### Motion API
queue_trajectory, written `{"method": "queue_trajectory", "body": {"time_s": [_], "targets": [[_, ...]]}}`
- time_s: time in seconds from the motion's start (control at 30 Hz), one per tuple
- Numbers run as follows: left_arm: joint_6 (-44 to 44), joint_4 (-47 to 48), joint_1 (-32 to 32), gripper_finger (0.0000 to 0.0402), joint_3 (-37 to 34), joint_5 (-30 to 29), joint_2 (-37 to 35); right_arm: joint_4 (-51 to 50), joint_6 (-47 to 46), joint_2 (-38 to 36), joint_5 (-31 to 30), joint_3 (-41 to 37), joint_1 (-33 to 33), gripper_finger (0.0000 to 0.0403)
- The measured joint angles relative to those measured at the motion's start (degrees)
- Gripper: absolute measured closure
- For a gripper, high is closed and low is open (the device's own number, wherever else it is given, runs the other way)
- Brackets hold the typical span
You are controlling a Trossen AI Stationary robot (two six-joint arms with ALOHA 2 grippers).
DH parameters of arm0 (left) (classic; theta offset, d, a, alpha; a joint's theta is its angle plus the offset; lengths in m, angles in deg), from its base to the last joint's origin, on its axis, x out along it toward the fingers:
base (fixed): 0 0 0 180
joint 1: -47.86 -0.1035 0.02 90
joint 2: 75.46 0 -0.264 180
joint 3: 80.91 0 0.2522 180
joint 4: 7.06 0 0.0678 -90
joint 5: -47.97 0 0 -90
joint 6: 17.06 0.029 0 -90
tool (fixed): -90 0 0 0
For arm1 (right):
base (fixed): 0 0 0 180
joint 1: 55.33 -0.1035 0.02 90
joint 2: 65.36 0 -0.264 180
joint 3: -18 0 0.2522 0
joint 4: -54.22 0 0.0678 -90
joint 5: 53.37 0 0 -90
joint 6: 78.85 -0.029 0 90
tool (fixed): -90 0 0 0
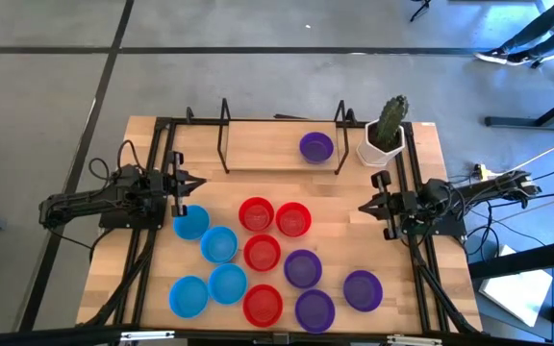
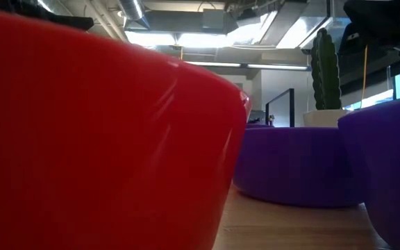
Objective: Pick & Place Mini bowls
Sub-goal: Put the blue bowl on the shelf
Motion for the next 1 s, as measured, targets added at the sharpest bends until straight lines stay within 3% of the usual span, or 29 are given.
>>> {"method": "queue_trajectory", "body": {"time_s": [0.43,0.63,1.0], "targets": [[0.0,0.9,0.0,0.0396,0.0,0.0,0.0,-4.7,0.0,0.0,0.0,0.0,0.0,0.0388],[0.0,1.5,0.0,0.0394,0.0,0.0,0.0,-5.5,-6.0,0.3,-6.3,0.1,0.0,0.0382],[0.0,1.5,0.0,0.0396,0.0,0.0,0.0,-6.6,-5.9,0.3,-6.5,0.1,0.0,0.0382]]}}
